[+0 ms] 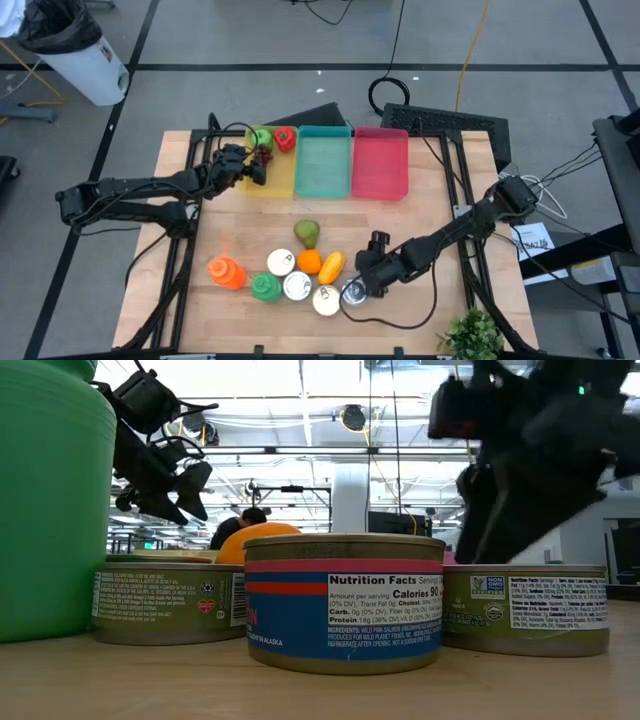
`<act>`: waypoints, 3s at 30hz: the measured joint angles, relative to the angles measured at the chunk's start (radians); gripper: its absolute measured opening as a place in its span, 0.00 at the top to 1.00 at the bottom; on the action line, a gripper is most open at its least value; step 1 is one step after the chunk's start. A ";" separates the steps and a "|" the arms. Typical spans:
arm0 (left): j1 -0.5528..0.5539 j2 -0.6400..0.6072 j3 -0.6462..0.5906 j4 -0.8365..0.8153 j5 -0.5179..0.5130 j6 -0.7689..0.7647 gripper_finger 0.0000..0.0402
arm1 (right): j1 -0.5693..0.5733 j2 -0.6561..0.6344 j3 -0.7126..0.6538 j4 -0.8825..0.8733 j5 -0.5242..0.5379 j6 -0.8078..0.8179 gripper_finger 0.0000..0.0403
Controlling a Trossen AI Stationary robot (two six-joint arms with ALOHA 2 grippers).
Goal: Pick & Place Food Item
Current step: Put the right green tuna can into the red bin
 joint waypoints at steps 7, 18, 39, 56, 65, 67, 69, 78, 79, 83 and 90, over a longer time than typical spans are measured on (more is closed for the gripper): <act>0.001 0.000 0.000 0.000 0.000 0.000 0.43 | -0.009 -0.037 -0.007 0.014 -0.067 0.032 0.35; 0.000 0.000 0.000 0.000 0.000 0.000 0.43 | 0.003 -0.010 -0.010 0.052 -0.075 0.047 0.35; 0.000 0.000 0.000 0.000 0.001 -0.003 0.43 | -0.030 -0.006 -0.143 0.060 0.063 0.134 0.35; 0.000 0.000 0.000 0.000 0.001 -0.003 0.43 | -0.030 -0.082 -0.157 0.084 0.158 0.080 0.35; 0.000 0.000 0.000 0.002 0.001 -0.008 0.43 | -0.128 -0.066 -0.156 0.380 0.191 -0.432 0.35; 0.000 0.000 0.000 0.002 0.001 -0.008 0.43 | -0.171 -0.056 -0.157 0.439 0.158 -0.544 0.35; 0.000 0.000 0.000 0.002 0.001 -0.007 0.43 | -0.220 -0.044 -0.156 0.503 0.106 -0.622 0.35; 0.000 0.000 0.000 0.001 0.001 -0.007 0.43 | -0.408 0.061 -0.155 0.547 -0.151 -0.700 0.35; 0.000 0.000 0.000 0.001 0.001 -0.007 0.43 | -0.417 0.069 -0.153 0.551 -0.168 -0.700 0.35; 0.000 0.000 0.000 0.000 0.001 -0.006 0.43 | -0.415 0.078 -0.151 0.543 -0.188 -0.713 0.35; -0.001 0.000 0.000 0.000 0.000 -0.007 0.43 | -0.347 0.015 -0.156 0.451 -0.213 -0.706 0.35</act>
